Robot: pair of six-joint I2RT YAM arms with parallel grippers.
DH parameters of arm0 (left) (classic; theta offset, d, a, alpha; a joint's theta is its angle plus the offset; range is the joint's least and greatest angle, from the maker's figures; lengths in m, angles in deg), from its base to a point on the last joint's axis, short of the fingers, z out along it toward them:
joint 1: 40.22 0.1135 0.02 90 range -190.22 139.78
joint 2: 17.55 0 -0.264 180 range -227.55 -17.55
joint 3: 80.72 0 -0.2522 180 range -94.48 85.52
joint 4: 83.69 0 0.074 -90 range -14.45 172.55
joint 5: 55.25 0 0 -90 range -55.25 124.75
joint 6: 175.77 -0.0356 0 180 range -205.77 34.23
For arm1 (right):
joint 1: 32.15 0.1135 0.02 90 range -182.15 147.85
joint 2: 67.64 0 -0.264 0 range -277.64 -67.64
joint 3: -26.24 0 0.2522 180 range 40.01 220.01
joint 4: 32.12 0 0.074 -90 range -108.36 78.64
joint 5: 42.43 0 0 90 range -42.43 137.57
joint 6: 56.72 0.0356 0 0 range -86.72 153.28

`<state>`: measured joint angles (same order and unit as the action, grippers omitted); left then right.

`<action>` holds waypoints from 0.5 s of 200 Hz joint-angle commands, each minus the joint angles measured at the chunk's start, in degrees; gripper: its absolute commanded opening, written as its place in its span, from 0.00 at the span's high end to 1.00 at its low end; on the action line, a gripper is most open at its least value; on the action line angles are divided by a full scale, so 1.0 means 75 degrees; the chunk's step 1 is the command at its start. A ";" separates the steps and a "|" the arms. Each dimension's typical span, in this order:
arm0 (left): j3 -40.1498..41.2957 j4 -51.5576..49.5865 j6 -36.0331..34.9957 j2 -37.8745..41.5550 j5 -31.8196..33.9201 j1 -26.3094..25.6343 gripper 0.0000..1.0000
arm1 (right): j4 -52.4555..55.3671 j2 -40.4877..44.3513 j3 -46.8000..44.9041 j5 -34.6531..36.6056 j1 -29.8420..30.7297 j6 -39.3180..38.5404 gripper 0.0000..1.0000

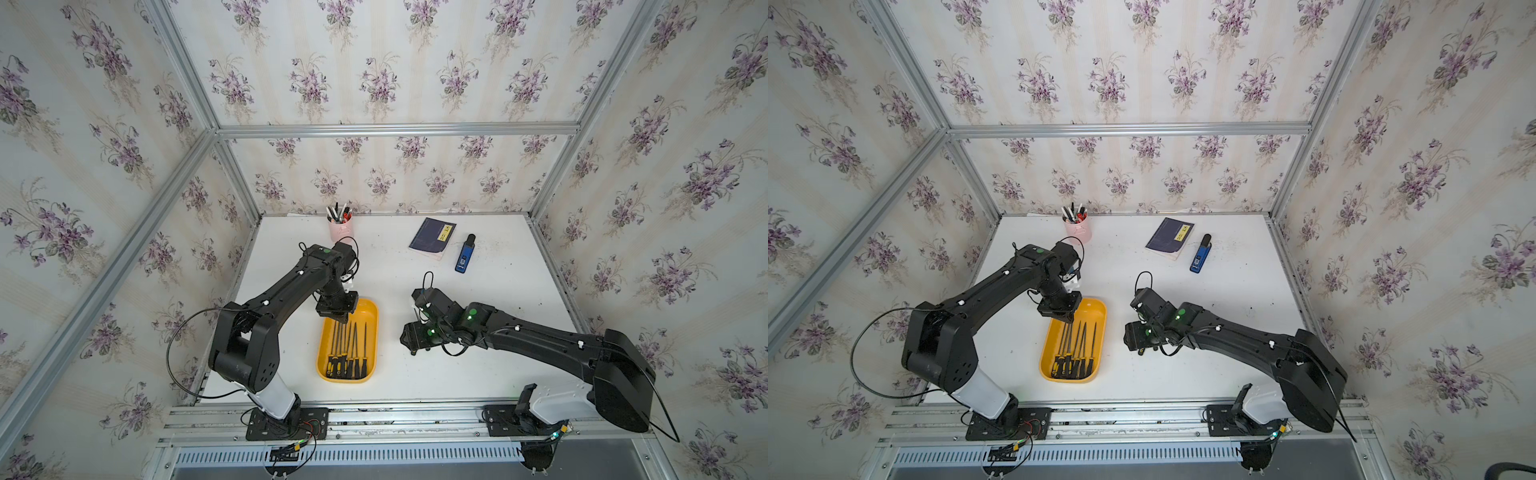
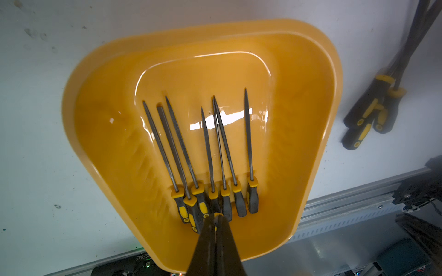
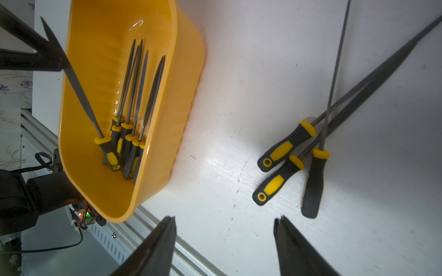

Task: Put the file tool into the storage box
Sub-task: Place the file tool in the storage box.

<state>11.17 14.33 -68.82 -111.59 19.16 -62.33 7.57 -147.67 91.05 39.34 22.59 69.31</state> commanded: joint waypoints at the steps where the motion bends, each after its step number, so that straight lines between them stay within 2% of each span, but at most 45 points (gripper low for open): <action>1: -0.0079 -0.0131 -0.0110 0.0069 -0.0169 0.0041 1.00 | 0.0082 -0.0039 -0.0053 0.0031 0.0002 -0.0027 0.30; 56: -0.0034 -0.0330 -0.0268 0.0012 -0.0446 0.0080 1.00 | 0.0023 -0.0116 -0.0149 -0.0038 0.0002 -0.0014 0.31; 100: 0.0066 -0.0479 -0.0423 0.0000 -0.0319 0.0137 1.00 | 0.0023 -0.0157 -0.0187 -0.0027 0.0002 -0.0011 0.31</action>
<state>11.41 12.71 -70.57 -111.59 16.65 -61.56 7.55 -148.59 89.78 39.10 22.59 69.31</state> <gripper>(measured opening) 0.057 0.692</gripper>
